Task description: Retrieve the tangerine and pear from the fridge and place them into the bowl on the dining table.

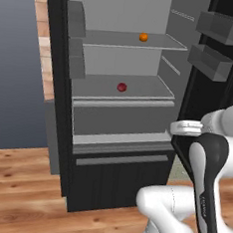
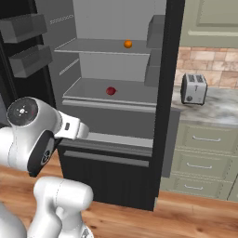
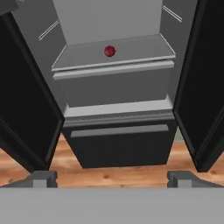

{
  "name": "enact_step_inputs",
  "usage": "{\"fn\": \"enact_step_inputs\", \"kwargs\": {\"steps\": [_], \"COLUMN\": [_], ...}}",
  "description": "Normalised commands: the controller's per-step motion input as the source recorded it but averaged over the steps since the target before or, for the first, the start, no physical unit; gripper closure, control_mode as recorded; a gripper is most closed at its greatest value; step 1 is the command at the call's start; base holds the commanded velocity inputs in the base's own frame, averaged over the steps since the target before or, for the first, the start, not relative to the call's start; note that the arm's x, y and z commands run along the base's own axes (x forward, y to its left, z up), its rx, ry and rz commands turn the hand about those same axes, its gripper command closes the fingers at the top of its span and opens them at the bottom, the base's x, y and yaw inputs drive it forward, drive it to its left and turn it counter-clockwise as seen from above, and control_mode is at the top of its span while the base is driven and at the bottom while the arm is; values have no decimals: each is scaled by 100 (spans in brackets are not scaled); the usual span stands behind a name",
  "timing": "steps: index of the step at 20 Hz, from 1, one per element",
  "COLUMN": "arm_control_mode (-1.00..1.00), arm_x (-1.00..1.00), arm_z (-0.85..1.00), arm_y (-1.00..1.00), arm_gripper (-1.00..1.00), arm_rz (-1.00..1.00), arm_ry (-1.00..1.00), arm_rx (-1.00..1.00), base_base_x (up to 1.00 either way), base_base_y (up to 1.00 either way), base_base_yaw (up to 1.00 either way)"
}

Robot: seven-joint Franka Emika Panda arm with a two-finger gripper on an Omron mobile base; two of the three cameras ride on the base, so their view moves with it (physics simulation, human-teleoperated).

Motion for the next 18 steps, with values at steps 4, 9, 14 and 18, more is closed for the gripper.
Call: {"fn": "enact_step_inputs", "kwargs": {"steps": [4,9,14,18], "arm_control_mode": [100,100,100,100], "arm_x": [0,0,0,0], "arm_z": [0,0,0,0], "arm_y": [0,0,0,0], "arm_gripper": [-100,-100,-100,-100], "arm_rz": [0,0,0,0], "arm_ry": [0,0,0,0], "arm_rx": [0,0,0,0], "base_base_x": [63,99,100,100], "base_base_y": [0,2,3,0], "base_base_yaw": [0,0,0,0]}}
